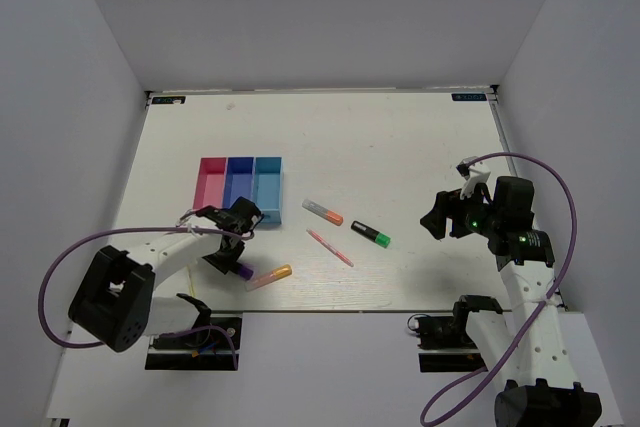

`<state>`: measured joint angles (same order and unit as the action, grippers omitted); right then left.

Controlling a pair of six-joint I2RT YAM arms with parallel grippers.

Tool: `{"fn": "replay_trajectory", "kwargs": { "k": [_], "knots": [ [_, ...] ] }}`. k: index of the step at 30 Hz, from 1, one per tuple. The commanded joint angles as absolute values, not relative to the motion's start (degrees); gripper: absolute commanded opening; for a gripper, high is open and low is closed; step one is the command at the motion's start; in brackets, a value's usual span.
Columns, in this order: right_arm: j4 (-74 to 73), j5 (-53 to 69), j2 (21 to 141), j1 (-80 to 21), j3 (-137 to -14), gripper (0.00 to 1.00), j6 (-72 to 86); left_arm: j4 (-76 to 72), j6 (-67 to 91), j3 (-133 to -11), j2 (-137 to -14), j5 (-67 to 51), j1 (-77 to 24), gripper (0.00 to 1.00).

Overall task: Sort the stationery into containers
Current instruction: Pick up the pen from the center of the board, then place the pen in the storage box.

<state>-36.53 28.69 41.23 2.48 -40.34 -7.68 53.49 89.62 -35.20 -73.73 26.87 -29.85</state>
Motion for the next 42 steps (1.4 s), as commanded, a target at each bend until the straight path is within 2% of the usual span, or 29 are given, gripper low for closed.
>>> {"fn": "replay_trajectory", "kwargs": {
  "k": [1,4,7,8,11,19,20,21,24,26,30,32,37,42],
  "knots": [
    [-35.77,29.53,40.96,2.2,-40.08,0.76,-7.56,54.57,82.02,-37.43,-70.5,30.93,-30.24,0.0],
    [-35.68,29.71,41.05,2.02,-39.99,0.73,-7.47,56.07,77.18,-38.76,-67.77,33.65,-30.23,0.0],
    [-35.68,30.06,41.13,2.02,-39.9,0.62,-7.65,56.42,68.07,-40.51,-63.91,34.28,-30.32,0.0],
    [-35.68,29.97,41.22,2.11,-39.9,0.55,-7.65,56.77,66.81,-41.65,-62.77,34.54,-30.24,0.0],
    [-35.42,30.06,41.4,2.11,-39.73,0.42,-7.73,57.65,60.23,-44.64,-60.74,34.63,-30.23,0.0],
    [-35.42,31.38,41.57,2.02,-39.46,0.28,-8.7,55.28,38.95,-58.42,-64.33,35.6,-27.17,0.0],
    [-35.59,32.07,41.22,2.02,-39.46,0.25,-8.96,55.37,33.63,-59.67,-66.42,35.68,-26.11,0.0],
    [-35.6,32.34,41.31,2.11,-39.38,0.14,-8.96,55.28,32.01,-62.29,-68.53,35.6,-25.32,0.0],
    [-35.77,33.83,40.78,2.02,-39.11,0.02,-9.67,54.23,25.43,-67.48,-73.28,35.25,-22.16,0.0],
    [-35.86,34.88,40.87,2.02,-38.94,0.02,-10.28,52.22,22.07,-69.52,-75.58,34.63,-19.7,0.0],
    [-36.03,36.3,40.52,1.93,-39.02,0.33,-11.25,50.89,15.48,-73.55,-82.33,32.52,-16.18,0.0],
    [-36.12,37.09,40.61,1.85,-39.02,0.4,-11.78,51.24,14.77,-74.97,-84.28,32.52,-14.16,0.0],
    [-36.04,38.14,40.52,1.76,-38.93,0.44,-12.22,49.49,12.04,-76.03,-90.43,32.26,-13.1,0.0],
    [-35.68,37.97,41.04,1.76,-38.67,0.49,-12.13,47.02,11.6,-75.32,-93.51,32.87,-13.01,0.12]
  ]
}}
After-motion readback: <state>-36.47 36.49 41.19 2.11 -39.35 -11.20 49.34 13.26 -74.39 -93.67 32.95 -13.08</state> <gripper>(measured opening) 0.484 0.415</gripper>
